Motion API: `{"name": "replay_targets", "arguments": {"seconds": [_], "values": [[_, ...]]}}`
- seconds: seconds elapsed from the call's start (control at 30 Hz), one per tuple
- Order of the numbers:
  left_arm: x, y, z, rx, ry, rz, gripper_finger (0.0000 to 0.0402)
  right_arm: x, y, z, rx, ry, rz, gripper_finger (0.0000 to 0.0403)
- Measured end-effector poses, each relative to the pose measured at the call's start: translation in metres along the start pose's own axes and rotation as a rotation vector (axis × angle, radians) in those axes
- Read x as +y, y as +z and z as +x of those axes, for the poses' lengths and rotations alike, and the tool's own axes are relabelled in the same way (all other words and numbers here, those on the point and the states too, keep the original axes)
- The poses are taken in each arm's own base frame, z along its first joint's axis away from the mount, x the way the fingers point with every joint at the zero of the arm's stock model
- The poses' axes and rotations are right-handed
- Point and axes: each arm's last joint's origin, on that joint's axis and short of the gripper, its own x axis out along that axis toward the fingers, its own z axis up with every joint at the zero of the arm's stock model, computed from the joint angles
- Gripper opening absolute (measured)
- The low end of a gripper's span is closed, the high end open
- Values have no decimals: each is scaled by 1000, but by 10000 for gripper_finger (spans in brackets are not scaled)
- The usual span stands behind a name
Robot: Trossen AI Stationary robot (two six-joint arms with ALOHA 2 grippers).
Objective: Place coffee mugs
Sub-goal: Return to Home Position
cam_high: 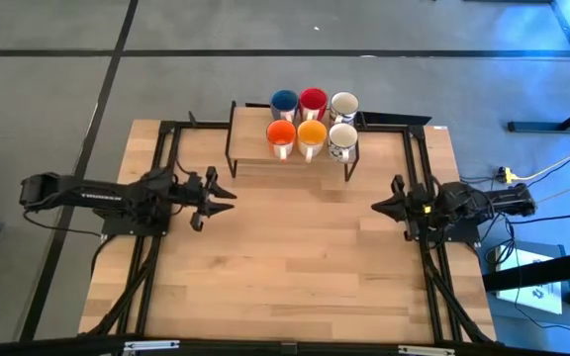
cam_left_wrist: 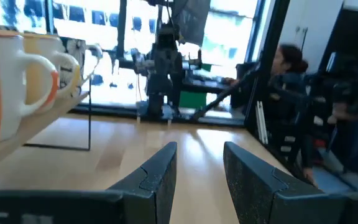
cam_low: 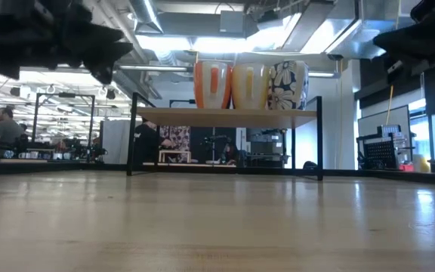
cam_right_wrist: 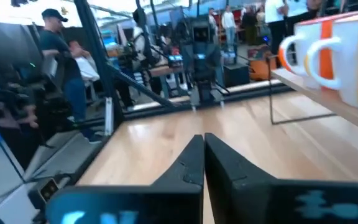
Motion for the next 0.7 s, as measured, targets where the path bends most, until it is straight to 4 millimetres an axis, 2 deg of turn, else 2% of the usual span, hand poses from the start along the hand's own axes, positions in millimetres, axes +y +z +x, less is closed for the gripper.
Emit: {"name": "replay_targets", "arguments": {"seconds": [0.13,0.23,0.3,0.43,0.6,0.7], "values": [[0,-19,-12,-58,0,-29,126,-2,-13,3,39,-8,1,1],[0,-22,-12,-18,-4,-39,126,-3,-16,5,-8,1,12,1],[1,-21,-13,-26,-2,-36,126,-5,-26,7,2,0,13,1],[0,-21,-14,-16,-5,-42,126,-5,-28,9,-12,2,16,1],[3,-21,-19,-30,149,-49,126,-5,-29,9,-7,1,2,1],[3,-19,-23,-41,179,-31,126,-5,-29,9,-6,2,3,1]]}}
